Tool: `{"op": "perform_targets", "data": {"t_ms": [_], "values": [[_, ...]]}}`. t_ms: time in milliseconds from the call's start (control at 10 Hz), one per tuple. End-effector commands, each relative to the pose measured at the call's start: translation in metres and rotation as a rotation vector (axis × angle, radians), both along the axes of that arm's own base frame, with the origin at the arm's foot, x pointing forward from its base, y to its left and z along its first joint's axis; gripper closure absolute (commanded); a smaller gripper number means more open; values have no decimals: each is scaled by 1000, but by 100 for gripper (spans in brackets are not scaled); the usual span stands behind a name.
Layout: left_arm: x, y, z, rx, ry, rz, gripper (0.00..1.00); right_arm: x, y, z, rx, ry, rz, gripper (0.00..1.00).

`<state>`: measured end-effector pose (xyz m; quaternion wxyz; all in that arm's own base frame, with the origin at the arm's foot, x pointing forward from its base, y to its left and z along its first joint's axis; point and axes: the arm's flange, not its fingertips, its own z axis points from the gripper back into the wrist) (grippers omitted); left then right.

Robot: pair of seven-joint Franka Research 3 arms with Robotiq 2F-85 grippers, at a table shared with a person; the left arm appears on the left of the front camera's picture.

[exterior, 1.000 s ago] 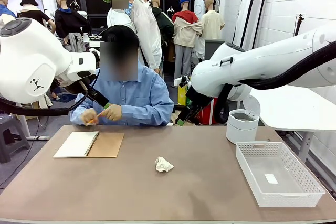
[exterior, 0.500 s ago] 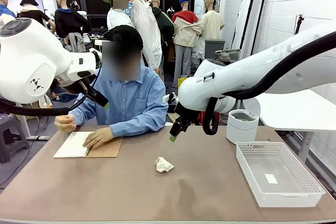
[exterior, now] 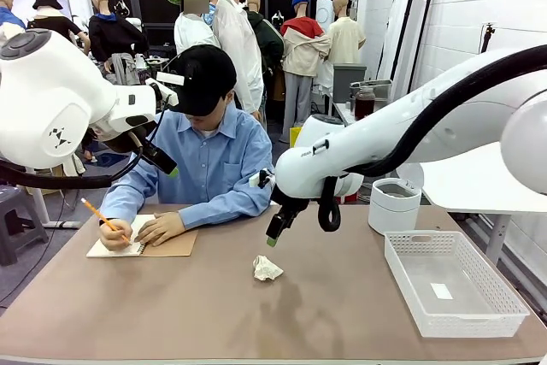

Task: Sort the paper based on its condition.
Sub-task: If a person hands you a paper, place it in the Organizing basket , and if it's crumpled, put it in the Trash can.

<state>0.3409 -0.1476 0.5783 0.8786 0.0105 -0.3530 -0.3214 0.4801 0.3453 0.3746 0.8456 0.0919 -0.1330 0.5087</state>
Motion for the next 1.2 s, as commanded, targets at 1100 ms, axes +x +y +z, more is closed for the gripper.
{"op": "perform_targets", "data": {"t_ms": [1100], "values": [[0,0,0,2,-2,-2,0,8,34,-53,-49,114,135,0]]}}
